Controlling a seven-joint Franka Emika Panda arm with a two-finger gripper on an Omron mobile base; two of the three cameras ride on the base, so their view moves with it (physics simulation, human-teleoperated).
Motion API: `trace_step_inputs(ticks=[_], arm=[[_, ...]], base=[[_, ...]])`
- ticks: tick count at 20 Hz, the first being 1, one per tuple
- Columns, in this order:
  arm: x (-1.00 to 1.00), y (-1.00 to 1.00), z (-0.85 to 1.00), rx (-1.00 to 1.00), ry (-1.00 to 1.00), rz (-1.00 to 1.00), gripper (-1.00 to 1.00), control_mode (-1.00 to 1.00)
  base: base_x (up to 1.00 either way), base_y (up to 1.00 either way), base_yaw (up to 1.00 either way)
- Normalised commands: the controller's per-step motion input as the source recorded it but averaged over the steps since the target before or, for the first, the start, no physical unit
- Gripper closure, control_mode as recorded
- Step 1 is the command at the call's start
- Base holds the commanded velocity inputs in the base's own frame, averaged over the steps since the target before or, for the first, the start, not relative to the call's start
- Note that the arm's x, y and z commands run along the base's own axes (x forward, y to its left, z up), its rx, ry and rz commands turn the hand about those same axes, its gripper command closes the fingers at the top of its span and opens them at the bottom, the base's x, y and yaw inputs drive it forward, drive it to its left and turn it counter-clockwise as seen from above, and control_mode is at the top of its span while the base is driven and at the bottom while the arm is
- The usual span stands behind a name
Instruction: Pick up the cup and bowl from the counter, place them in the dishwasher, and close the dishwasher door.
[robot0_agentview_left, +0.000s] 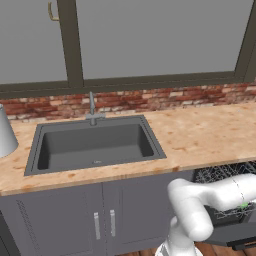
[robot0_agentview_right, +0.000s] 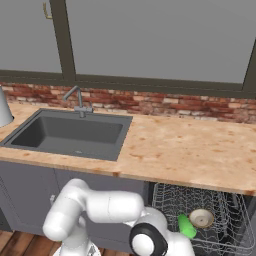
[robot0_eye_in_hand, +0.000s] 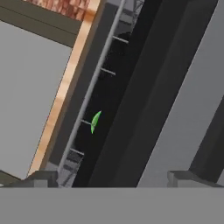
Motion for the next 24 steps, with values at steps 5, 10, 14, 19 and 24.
trace_step_inputs(ticks=[5, 10, 14, 19, 24], arm=[[0.57, 0.00, -0.24, -0.09, -0.09, 0.04, -1.00, -1.00], [0.81, 0.00, 0.00, -0.05, -0.10, 0.04, -1.00, -1.00], [0.94, 0.00, 0.00, -0.05, -0.07, 0.04, -1.00, -1.00], [0.90, 0.00, 0.00, -0.05, -0.06, 0.03, -1.00, -1.00], [0.90, 0.00, -0.01, -0.05, -0.04, 0.02, -1.00, -1.00]], base=[[0.00, 0.00, 0.00], [0.00, 0.00, 0.00], [0.00, 0.00, 0.00], [0.00, 0.00, 0.00], [0.00, 0.00, 0.00]])
